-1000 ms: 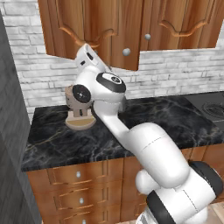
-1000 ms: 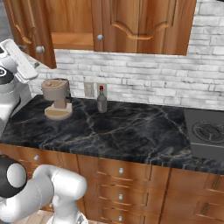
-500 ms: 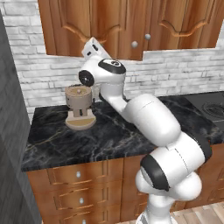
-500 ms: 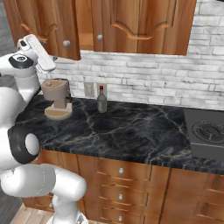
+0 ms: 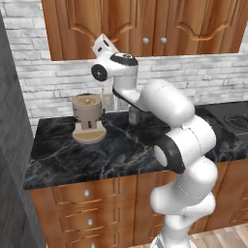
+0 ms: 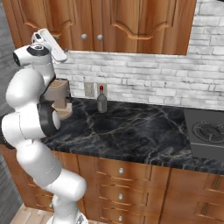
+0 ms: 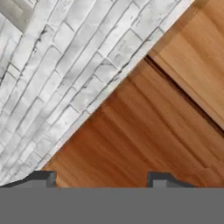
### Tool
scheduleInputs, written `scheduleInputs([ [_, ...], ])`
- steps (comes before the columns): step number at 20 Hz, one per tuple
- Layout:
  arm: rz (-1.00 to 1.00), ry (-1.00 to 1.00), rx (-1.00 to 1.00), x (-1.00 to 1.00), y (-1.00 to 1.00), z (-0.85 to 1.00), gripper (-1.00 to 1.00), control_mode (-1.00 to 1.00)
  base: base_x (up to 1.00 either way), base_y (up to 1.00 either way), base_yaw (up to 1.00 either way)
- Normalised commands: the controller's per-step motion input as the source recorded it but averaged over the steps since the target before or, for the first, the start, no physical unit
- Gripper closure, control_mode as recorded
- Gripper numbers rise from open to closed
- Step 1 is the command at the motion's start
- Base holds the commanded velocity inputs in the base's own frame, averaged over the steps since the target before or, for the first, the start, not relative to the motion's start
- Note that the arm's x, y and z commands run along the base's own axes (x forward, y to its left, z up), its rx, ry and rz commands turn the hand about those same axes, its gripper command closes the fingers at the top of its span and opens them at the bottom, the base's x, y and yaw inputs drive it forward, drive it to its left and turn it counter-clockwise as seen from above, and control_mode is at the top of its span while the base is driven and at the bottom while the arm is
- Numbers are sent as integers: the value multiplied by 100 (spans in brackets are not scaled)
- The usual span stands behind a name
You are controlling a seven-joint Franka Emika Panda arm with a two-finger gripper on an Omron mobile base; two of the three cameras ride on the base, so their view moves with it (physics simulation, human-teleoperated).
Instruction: Close all open cabinet doors.
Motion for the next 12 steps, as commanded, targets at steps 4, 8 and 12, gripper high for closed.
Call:
scheduleInputs([
  [4, 0, 8, 0, 88, -17, 0, -100, -100, 0, 0, 0],
  [8, 0, 5, 0, 27, -3, -14, -100, -100, 0, 0, 0],
  [12, 0, -3, -4, -87, 5, -63, -100, -100, 0, 0, 0],
])
